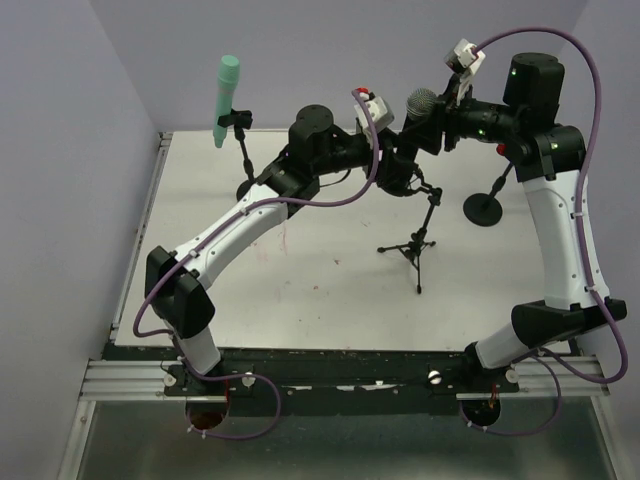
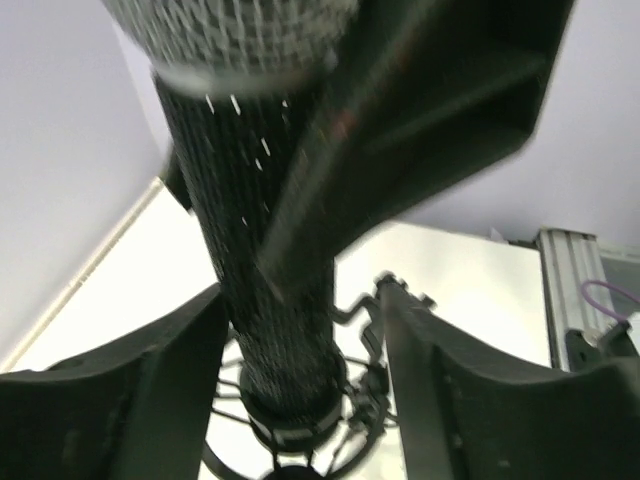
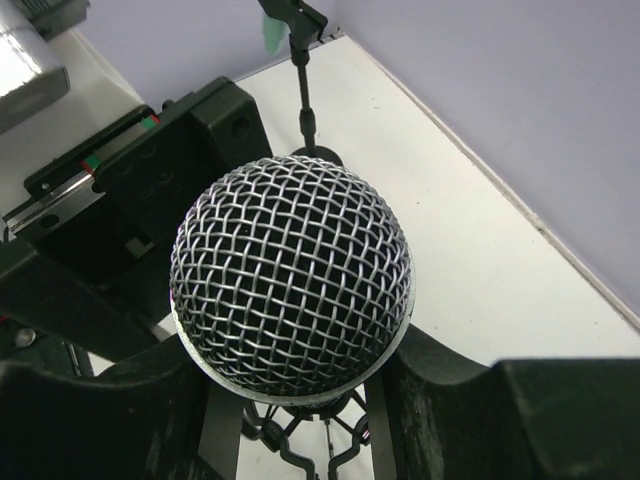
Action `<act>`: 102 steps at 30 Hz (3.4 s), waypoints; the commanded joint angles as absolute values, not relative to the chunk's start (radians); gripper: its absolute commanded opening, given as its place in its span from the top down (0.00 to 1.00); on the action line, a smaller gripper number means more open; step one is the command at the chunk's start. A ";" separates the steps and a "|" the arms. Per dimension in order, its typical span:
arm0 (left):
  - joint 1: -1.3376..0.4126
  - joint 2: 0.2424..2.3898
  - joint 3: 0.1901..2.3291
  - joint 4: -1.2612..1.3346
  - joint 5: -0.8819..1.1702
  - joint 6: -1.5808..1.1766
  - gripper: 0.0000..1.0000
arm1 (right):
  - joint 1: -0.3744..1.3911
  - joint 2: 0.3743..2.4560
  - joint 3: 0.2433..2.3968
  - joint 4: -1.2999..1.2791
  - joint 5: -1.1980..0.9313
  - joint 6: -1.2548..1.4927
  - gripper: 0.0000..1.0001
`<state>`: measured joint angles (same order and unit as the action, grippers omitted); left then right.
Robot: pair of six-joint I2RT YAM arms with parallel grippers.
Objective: Attach the microphones to the stand
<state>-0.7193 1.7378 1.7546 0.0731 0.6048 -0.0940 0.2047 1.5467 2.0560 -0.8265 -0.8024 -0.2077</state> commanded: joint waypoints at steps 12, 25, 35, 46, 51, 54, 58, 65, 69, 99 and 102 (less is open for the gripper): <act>-0.664 1.421 1.366 0.170 0.545 -0.124 0.14 | 0.238 1.473 1.794 -0.874 -0.787 -0.347 0.90; -0.609 1.065 1.016 0.094 0.477 -0.118 0.10 | 0.238 1.376 1.609 -0.818 -0.778 -0.387 0.42; -0.591 0.862 0.890 0.003 0.457 -0.156 0.02 | 0.232 1.370 1.747 -0.839 -0.753 -0.356 0.00; -0.566 0.644 0.740 -0.140 0.347 -0.101 0.01 | -0.081 1.120 1.537 -0.848 -0.799 -0.448 0.00; -0.566 0.594 0.695 -0.161 0.318 -0.078 0.02 | -0.201 1.085 1.399 -0.911 -0.888 -0.590 0.01; -0.565 0.571 0.673 -0.155 0.305 -0.068 0.02 | -0.229 1.054 1.283 -0.893 -0.942 -0.659 0.02; -0.565 0.552 0.680 -0.176 0.304 -0.052 0.02 | -0.239 1.020 1.099 -0.839 -1.082 -0.806 0.05; -0.566 0.528 0.677 -0.181 0.311 -0.046 0.02 | -0.238 1.094 0.982 -0.724 -1.276 -0.907 0.12; -0.565 0.525 0.673 -0.179 0.310 -0.046 0.02 | -0.238 1.134 0.953 -0.551 -1.321 -0.784 0.20; -0.563 0.546 0.660 -0.175 0.261 -0.046 0.02 | -0.092 1.417 1.146 0.184 -1.077 -0.256 1.00; -0.565 0.549 0.657 -0.173 0.247 -0.043 0.02 | -0.072 1.488 1.204 0.262 -0.984 -0.201 1.00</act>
